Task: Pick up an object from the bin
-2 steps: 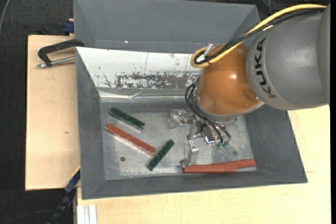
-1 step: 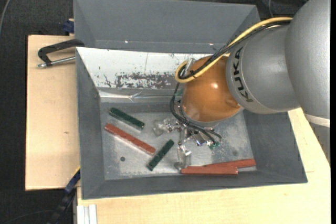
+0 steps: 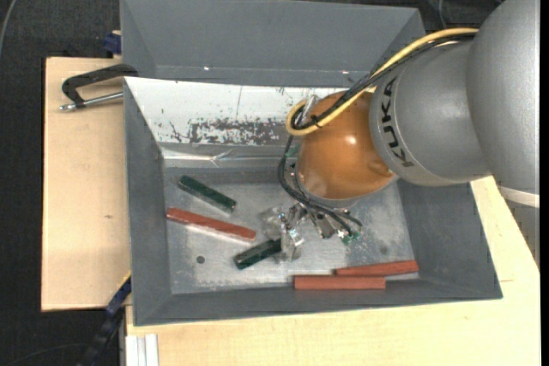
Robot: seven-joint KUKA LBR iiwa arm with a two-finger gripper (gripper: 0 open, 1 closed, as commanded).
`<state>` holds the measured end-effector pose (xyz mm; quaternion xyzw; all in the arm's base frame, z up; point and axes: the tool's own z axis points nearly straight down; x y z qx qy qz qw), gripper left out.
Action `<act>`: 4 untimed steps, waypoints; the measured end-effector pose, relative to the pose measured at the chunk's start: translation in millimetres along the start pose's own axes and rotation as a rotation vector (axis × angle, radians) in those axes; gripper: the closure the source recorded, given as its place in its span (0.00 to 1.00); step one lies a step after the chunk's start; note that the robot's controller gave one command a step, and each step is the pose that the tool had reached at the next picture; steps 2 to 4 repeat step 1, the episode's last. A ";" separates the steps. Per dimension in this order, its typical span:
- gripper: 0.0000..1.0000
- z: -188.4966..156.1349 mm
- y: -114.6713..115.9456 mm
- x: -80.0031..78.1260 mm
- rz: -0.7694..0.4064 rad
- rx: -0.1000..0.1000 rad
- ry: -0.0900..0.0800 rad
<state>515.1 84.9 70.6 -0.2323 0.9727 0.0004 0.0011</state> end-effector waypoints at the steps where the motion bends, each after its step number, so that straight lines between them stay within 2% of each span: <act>1: 1.00 -136.1 38.9 -21.5 -0.166 0.001 -0.004; 4: 1.00 -136.1 38.9 -21.5 -0.166 0.001 -0.004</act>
Offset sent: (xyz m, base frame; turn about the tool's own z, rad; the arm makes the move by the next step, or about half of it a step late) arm -0.0001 0.0428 0.1346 -0.1672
